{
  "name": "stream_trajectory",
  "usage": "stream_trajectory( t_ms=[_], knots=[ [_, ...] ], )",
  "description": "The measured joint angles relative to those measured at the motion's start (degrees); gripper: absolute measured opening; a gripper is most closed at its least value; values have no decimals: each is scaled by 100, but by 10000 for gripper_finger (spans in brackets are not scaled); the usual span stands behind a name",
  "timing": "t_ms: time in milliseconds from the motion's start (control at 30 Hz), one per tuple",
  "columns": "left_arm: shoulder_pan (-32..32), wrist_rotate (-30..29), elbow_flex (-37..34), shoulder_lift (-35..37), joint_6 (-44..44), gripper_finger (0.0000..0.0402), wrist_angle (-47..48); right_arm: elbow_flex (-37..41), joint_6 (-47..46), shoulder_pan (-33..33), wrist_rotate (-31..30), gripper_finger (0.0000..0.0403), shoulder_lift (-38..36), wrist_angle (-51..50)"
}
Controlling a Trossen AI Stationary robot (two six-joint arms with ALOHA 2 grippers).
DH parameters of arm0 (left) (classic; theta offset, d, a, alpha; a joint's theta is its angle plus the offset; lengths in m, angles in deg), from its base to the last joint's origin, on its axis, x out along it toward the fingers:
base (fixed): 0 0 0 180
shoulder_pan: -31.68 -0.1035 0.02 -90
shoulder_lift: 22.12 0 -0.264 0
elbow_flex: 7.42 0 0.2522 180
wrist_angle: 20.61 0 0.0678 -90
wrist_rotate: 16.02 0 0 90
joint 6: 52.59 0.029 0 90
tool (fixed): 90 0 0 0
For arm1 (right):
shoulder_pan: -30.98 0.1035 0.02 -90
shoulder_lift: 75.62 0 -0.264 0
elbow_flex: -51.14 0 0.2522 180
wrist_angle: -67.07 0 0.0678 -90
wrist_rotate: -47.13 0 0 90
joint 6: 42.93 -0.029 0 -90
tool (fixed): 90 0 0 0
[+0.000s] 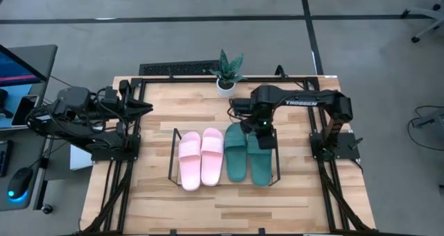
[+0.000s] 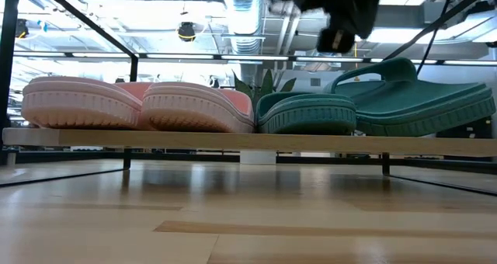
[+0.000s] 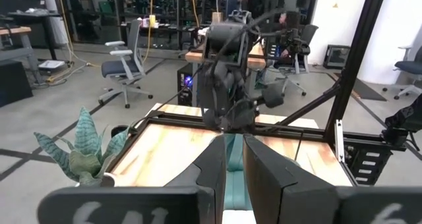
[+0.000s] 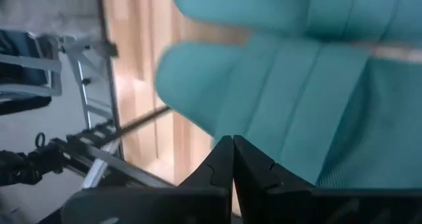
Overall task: Pick and place slides into the shelf
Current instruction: Put the green slide on the shelf
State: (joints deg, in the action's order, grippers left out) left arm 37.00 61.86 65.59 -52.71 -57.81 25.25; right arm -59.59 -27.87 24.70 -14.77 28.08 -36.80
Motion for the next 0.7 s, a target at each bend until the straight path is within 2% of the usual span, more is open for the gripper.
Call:
stream_trajectory(
  t_ms=[333,700],
  knots=[
    [0,0,0,0,-6,41,33,672,6,-27,-143,0,-9,125],
    [1,-2,0,0,-13,41,30,1087,4,-142,-128,0,-14,773]
  ],
)
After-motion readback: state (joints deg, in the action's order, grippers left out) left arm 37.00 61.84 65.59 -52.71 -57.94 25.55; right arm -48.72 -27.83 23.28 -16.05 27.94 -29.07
